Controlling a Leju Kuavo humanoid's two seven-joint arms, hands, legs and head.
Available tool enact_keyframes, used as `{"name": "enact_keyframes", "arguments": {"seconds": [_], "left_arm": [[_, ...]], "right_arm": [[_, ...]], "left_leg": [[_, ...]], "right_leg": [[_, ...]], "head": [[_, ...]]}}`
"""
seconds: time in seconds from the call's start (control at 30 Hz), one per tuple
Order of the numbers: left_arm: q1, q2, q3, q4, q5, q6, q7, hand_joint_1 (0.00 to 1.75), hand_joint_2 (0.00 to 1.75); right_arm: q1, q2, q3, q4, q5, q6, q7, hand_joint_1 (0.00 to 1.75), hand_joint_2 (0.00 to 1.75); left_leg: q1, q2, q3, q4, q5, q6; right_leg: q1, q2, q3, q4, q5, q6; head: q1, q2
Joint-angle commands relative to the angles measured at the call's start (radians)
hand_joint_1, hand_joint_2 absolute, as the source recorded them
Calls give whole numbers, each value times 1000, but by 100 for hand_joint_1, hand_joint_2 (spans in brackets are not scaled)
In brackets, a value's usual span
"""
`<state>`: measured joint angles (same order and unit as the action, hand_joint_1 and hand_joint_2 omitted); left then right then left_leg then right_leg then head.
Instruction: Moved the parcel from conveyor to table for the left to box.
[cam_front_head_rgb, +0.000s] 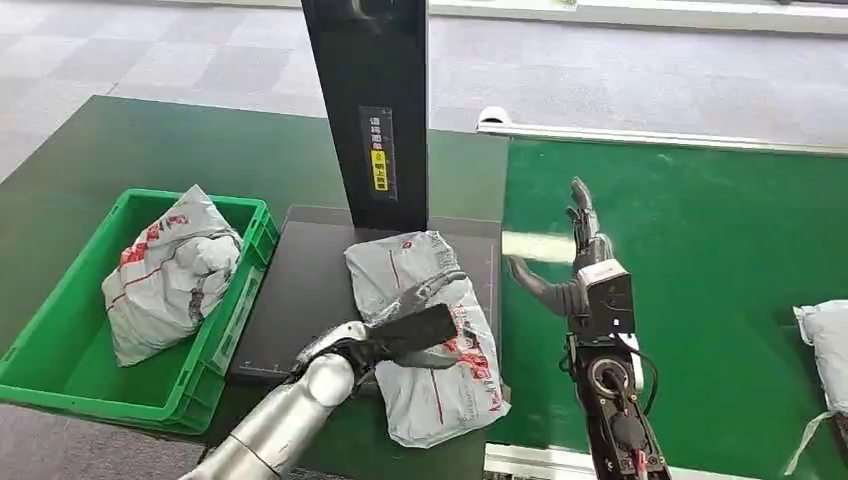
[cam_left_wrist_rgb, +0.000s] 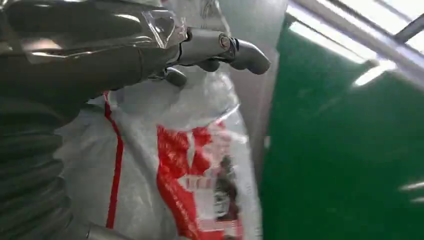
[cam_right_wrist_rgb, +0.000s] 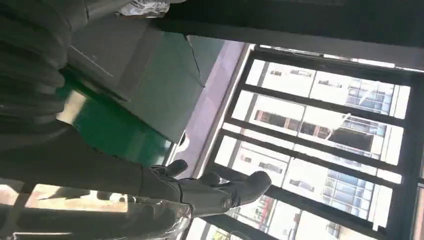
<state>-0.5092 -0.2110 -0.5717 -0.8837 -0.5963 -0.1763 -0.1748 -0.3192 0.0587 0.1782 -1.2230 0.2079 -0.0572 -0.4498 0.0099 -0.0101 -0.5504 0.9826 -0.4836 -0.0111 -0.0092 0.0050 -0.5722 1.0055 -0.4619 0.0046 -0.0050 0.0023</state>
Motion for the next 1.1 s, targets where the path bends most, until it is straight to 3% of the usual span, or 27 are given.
{"name": "enact_keyframes", "arguments": {"seconds": [0.03, 0.17, 0.2, 0.53, 0.57, 0.6, 0.63, 0.7, 1.1], "left_arm": [[-112, -14, -168, 313, -111, 23, 28, 0, 175], [-113, -14, -168, 313, -111, 24, 28, 0, 175], [-134, -3, -248, 341, -202, -47, 90, 0, 175], [-94, -7, -213, 370, -283, -51, 50, 3, 175], [-94, -7, -213, 370, -283, -51, 50, 44, 175], [-86, -6, -207, 362, -285, -50, 46, 140, 175], [-78, -6, -193, 349, -285, -41, 27, 168, 175], [-64, -7, -162, 319, -270, -18, -5, 175, 175], [62, 18, 64, -39, -19, 130, -120, 175, 175]], "right_arm": [[9, 29, -62, -15, 20, 12, 10, 0, 175], [9, 29, -62, -15, 20, 12, 10, 0, 175], [10, 29, -65, -13, 24, 13, 12, 0, 175], [48, 21, -88, -41, 40, 20, 14, 0, 175], [48, 21, -88, -41, 40, 20, 14, 0, 175], [47, 21, -87, -41, 40, 21, 15, 0, 175], [49, 20, -87, -44, 41, 22, 15, 0, 175], [56, 18, -87, -57, 41, 22, 16, 0, 175], [114, 5, -114, -156, 42, 34, 37, 0, 175]], "left_leg": [[0, 0, 1, -1, 1, 0], [0, 0, 1, -1, 1, 0], [0, 0, 1, -1, 0, 0], [-1, 2, 7, -4, 2, 1], [0, 1, 8, -3, 1, 1], [-1, 1, 9, -3, 1, 1], [-1, 3, 9, -4, 2, 1], [-1, 1, 10, -3, 1, 1], [0, 0, 6, -1, 0, 1]], "right_leg": [[0, -2, 1, -1, 0, 0], [0, 0, 1, -1, 1, 0], [0, 0, 2, -1, 1, 0], [0, 0, 9, -3, 2, 0], [0, 0, 10, -2, 1, 0], [-1, 0, 11, -2, 1, 0], [0, 1, 10, -3, 2, 0], [-1, 0, 12, -2, 1, 0], [0, -1, 7, -1, 0, 0]], "head": [[0, 0], [0, 0], [0, 0], [0, 0], [0, 0], [0, 0], [0, 0], [0, 0], [0, 0]]}}
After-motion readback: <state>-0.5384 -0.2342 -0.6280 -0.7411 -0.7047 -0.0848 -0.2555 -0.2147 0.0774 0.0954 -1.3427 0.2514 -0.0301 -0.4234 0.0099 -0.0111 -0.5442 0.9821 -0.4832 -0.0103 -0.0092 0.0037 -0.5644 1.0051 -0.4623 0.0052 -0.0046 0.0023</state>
